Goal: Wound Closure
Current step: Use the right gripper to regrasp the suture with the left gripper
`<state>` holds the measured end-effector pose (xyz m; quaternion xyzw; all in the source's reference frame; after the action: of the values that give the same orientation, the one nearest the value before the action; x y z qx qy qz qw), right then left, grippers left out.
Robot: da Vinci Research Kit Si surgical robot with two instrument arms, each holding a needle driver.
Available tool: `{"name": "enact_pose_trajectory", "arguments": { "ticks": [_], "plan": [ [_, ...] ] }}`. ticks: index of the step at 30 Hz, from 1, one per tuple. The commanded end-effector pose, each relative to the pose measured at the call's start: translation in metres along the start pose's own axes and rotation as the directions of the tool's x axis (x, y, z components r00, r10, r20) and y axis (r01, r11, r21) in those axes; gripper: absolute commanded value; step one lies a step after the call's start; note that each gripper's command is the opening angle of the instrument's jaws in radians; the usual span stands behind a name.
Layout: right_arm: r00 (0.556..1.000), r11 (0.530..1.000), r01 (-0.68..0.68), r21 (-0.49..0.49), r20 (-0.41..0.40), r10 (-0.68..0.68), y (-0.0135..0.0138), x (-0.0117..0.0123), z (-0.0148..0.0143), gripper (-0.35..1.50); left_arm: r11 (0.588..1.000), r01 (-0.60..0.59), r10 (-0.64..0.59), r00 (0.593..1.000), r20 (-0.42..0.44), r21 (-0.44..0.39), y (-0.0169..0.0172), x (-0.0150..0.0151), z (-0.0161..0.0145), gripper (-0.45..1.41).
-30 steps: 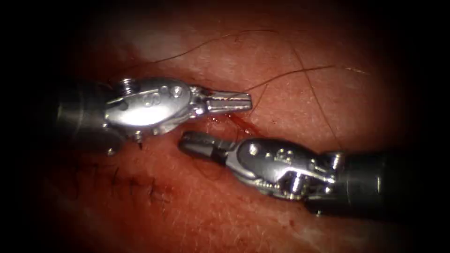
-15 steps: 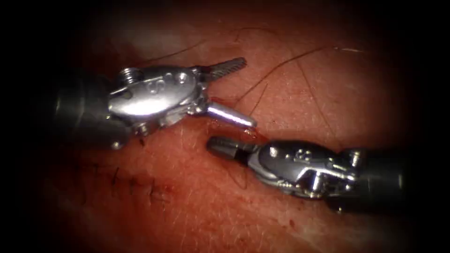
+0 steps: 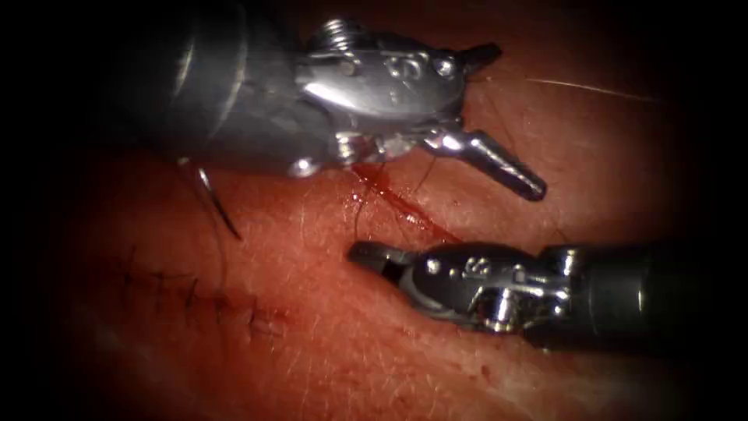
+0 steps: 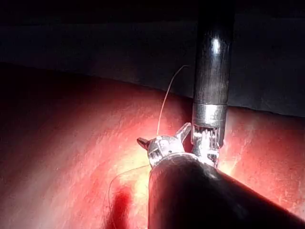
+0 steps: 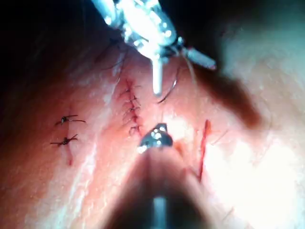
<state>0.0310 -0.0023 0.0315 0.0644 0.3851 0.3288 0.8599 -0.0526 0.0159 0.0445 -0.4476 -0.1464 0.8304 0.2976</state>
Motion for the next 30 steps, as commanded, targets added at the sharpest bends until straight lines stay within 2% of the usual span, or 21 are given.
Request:
{"name": "enact_pose_trajectory", "arguments": {
  "ticks": [1,8,12,14,15,16,22,30],
  "plan": [
    [1.0,1.0,0.0,0.003,0.001,0.0,-0.0005,-0.0004,0.0005,-0.35,1.0,-0.006,0.006,1.0,0.015,0.005,0.0001,-0.0005,0.0005,0.86],
    [1.0,1.0,-0.001,0.002,0.001,0.001,-0.0006,-0.0004,0.0005,-0.35,0.999,-0.01,0.007,0.997,0.081,0.038,-0.0004,-0.0023,-0.0027,0.86],
    [1.0,1.0,0.0,0.003,0.004,0.0,-0.0006,-0.0004,0.0005,-0.35,0.999,-0.011,0.006,0.995,0.096,0.051,-0.0005,-0.0028,-0.0035,0.83],
    [1.0,1.0,-0.001,0.002,0.001,0.001,-0.0006,-0.0004,0.0005,-0.35,0.999,-0.018,0.015,0.996,0.091,0.035,-0.0003,-0.0029,-0.0033,0.47],
    [1.0,1.0,-0.001,0.003,0.001,0.001,-0.0006,-0.0003,0.0005,-0.35,0.999,-0.034,0.034,0.996,0.078,-0.002,-0.0001,-0.003,-0.003,-0.2],
    [1.0,1.0,-0.002,0.0,0.002,0.002,-0.0006,-0.0003,0.0004,-0.35,0.999,-0.045,0.046,0.996,0.072,-0.015,0.0,-0.003,-0.0026,-0.45],
    [1.0,1.0,-0.002,0.001,-0.001,0.002,-0.0006,-0.0003,0.0003,-0.35,0.996,-0.083,0.085,0.994,0.068,-0.02,-0.0006,-0.0032,-0.0025,-0.45],
    [1.0,1.0,-0.005,0.007,-0.028,0.005,-0.0006,-0.0005,-0.0012,-0.35,0.993,-0.114,0.114,0.993,0.008,-0.012,-0.0022,-0.0045,-0.0049,-0.45]
  ]
}}
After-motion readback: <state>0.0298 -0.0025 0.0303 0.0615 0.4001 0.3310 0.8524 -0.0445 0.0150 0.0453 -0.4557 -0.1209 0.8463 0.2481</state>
